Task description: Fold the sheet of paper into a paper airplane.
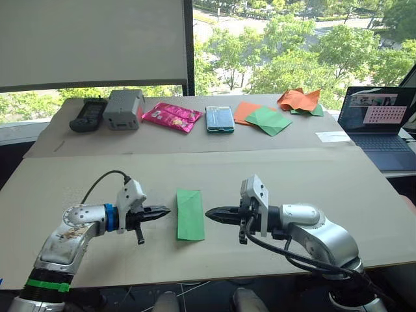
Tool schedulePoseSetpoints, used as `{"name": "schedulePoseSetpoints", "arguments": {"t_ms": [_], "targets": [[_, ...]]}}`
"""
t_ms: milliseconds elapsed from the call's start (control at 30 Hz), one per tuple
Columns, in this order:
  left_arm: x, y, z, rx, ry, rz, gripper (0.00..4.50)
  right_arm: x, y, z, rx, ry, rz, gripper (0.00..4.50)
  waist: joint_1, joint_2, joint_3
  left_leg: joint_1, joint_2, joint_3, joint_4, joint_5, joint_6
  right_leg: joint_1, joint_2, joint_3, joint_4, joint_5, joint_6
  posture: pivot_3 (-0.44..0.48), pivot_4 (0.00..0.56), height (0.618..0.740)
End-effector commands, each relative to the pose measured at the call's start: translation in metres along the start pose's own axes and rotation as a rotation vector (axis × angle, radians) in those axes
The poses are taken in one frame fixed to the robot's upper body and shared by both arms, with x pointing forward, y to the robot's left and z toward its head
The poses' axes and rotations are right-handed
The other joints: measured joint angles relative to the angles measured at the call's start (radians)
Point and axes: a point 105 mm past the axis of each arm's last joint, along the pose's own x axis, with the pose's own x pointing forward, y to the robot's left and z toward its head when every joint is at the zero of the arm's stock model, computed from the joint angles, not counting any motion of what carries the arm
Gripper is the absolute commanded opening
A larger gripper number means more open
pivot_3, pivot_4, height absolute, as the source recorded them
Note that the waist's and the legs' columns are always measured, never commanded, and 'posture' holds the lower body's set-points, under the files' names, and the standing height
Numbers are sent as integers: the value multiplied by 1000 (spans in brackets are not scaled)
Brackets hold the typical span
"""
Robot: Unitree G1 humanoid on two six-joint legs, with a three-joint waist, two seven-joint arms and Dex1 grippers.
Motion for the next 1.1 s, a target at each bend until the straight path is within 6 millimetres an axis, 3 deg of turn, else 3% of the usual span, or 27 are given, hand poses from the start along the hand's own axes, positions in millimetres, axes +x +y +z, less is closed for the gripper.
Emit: {"name": "schedulePoseSetpoints", "arguments": {"t_ms": [33,333,567,900,1100], "targets": [[0,3,-2,13,8,20,0,-9,-8,3,1,-17,-98,32,2,1,1,0,0,0,0,0,0,0,0,0,-2,0,0,0,150,721],[38,1,-18,65,22,-19,0,-16,-7,5,1,-18,-130,32,9,1,5,-5,0,1,1,0,0,1,-1,0,-11,0,0,0,150,721],[83,-11,28,67,-150,-108,0,-13,-6,12,-15,-22,-121,32,21,1,5,-8,0,0,2,0,0,1,0,0,-10,0,0,0,150,721],[103,-22,24,44,-154,-140,0,14,-20,36,-77,-53,-140,32,11,3,3,-6,0,-1,2,3,4,4,2,0,-7,2,3,0,150,721],[116,-25,27,53,-152,-155,0,23,-29,32,-89,-9,-176,32,21,3,3,-8,-1,-2,3,3,5,4,2,1,-8,2,3,0,150,721]]}}
